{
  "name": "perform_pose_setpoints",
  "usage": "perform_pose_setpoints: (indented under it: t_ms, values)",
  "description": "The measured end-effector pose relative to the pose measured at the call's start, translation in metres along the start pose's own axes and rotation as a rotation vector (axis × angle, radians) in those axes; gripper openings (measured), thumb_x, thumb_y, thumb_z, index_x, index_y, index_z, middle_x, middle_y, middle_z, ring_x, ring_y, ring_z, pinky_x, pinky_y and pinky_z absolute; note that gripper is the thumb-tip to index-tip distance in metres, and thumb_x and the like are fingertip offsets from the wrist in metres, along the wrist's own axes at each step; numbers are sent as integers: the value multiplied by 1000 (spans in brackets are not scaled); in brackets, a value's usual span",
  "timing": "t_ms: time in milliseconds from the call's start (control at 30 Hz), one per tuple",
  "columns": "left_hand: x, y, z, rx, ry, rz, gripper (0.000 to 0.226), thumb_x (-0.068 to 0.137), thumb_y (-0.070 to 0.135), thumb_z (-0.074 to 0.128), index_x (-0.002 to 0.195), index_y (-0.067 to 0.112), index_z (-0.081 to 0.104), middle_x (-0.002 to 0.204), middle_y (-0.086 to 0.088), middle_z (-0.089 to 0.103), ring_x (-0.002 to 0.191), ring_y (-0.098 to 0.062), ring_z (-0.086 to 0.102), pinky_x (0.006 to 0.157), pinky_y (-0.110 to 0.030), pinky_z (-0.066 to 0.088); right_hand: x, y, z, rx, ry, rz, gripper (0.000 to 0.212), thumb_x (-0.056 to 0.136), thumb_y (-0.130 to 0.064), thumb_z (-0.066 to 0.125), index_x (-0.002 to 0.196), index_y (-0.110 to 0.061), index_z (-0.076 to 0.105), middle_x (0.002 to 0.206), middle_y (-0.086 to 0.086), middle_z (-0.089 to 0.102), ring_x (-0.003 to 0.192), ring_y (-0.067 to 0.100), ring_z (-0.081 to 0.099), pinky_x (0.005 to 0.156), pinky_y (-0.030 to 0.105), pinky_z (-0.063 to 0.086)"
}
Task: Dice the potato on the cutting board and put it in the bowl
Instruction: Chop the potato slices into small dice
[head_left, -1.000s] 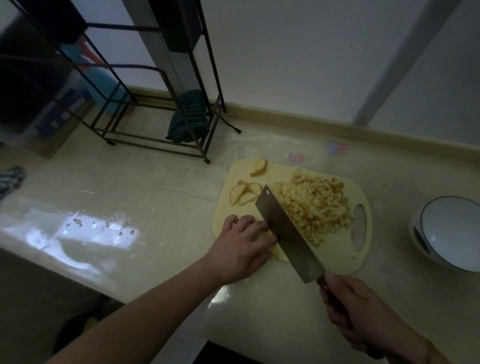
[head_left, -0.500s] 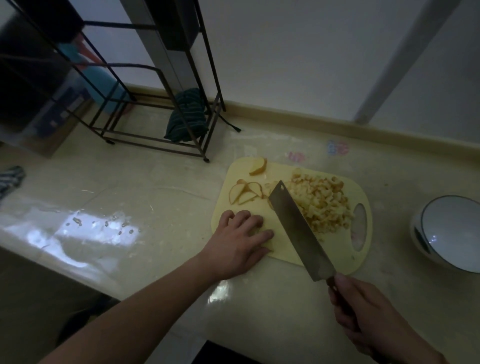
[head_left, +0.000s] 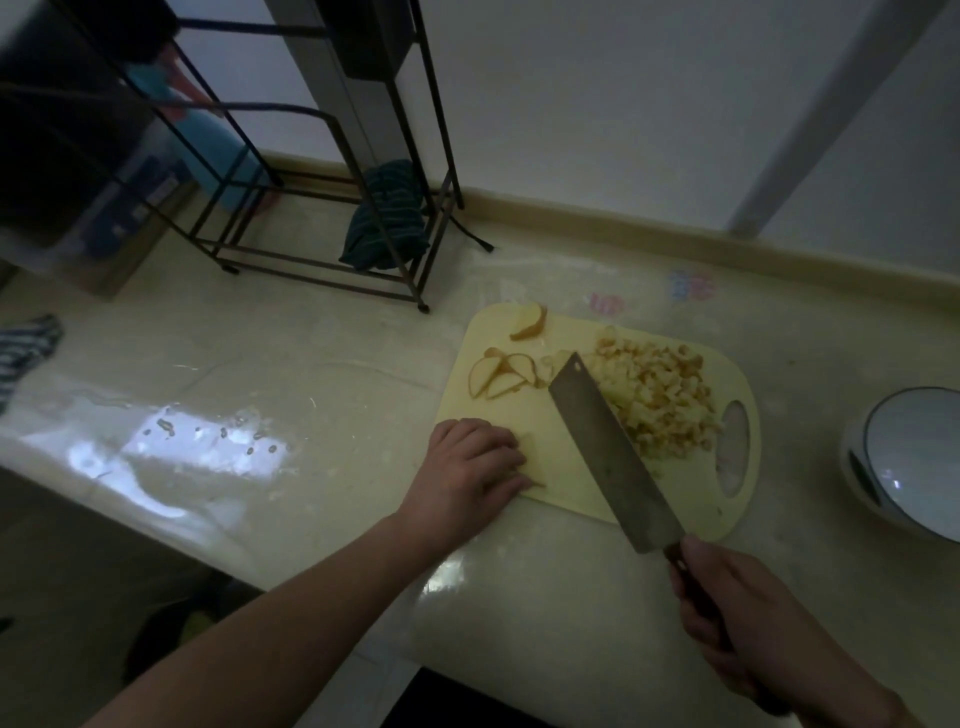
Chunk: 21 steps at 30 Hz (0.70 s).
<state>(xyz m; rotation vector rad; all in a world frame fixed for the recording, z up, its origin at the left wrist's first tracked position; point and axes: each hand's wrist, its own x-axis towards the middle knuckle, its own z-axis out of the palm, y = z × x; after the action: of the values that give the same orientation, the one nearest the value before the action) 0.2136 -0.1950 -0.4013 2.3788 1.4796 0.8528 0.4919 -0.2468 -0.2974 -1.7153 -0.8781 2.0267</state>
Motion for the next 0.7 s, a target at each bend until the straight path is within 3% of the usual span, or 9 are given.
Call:
perform_pose_setpoints:
  t_ms: [133,267,400,533,700]
  values:
    - [1,7,3,-3,-3,-51,24,86,39,74,93,17,75,106,1,69,100,-22,62,86,-42,43,5,7,22,-266,97,-199,69,69,-87,45,70,-19,54,47,-2,43,42,10,38,40,21,29]
    - [0,9,-2,-25,-4,75,14,92,23,70,93,10,74,105,-9,66,95,-29,64,82,-42,48,6,16,34,-457,211,-316,55,80,-77,37,75,-25,54,50,1,55,44,6,47,53,28,37]
    - [5,8,-2,-34,-69,193,12,94,14,68,92,4,75,97,-12,68,90,-30,64,79,-41,51,6,22,41,-453,212,-314,55,69,-75,33,73,-24,53,50,2,55,45,6,48,54,30,38]
    - [10,12,-2,-52,-81,197,12,94,11,68,91,1,74,95,-13,67,87,-31,62,74,-38,53,3,21,46,-464,210,-345,53,80,-74,38,71,-23,51,52,4,55,47,6,49,54,27,38]
    - [14,16,3,-62,-68,168,13,94,11,65,93,2,75,94,-12,68,86,-30,63,72,-38,53,3,21,47,-500,198,-332,34,90,-51,44,72,-23,50,54,5,55,47,7,48,56,31,39]
